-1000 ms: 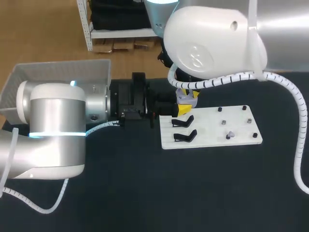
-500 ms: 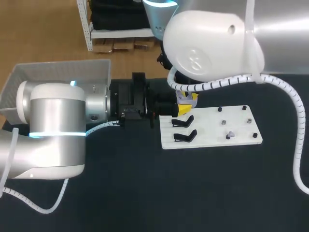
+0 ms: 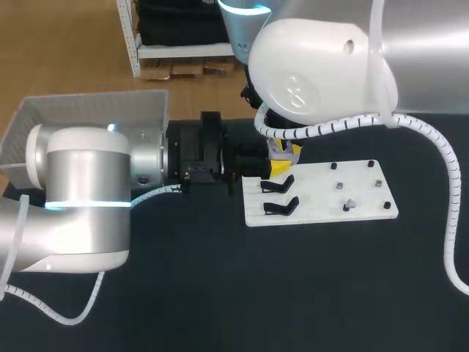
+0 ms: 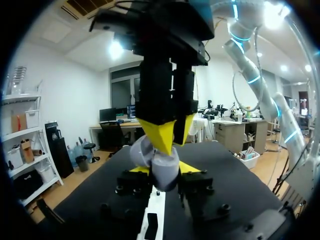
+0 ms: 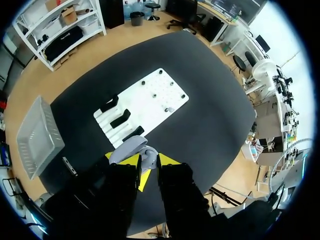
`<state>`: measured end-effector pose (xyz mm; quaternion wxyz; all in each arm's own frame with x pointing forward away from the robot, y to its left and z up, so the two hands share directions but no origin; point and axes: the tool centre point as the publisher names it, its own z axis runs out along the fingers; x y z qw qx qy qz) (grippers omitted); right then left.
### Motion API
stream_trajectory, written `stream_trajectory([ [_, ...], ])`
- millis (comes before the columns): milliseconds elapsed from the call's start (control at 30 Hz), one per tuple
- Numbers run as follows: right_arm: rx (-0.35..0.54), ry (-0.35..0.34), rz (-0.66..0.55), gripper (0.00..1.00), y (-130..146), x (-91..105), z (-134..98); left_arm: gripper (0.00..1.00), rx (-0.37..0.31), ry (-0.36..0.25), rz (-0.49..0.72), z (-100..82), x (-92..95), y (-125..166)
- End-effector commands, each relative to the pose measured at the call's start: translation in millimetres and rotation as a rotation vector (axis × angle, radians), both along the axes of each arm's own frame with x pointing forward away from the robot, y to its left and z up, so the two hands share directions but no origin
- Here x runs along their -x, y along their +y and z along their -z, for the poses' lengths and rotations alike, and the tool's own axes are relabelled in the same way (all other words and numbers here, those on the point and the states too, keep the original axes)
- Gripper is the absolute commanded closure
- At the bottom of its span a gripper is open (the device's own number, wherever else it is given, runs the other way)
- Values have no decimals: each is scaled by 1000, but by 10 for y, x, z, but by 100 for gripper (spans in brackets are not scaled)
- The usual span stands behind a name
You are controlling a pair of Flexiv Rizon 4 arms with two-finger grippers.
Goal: Pick up each earbud case from the left stands, insert the matching earbuds, close the lid, and place the case in the box.
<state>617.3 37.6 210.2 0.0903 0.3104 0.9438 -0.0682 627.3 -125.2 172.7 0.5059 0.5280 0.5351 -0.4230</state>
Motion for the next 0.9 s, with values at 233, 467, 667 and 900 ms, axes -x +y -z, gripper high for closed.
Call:
stream_trajectory([
  [233,0,-17,-9,67,-1,49,-58,100,10,-7,-11,-4,14,-3],
  [467,-95,-91,-91,61,-35,275,-329,100,10,-7,-11,-4,14,-3],
  [667,-126,-156,-289,4,-47,448,-406,100,10,-7,-11,-4,14,-3],
  [900,-150,-199,-339,0,-305,605,-534,100,10,-7,-11,-4,14,-3],
])
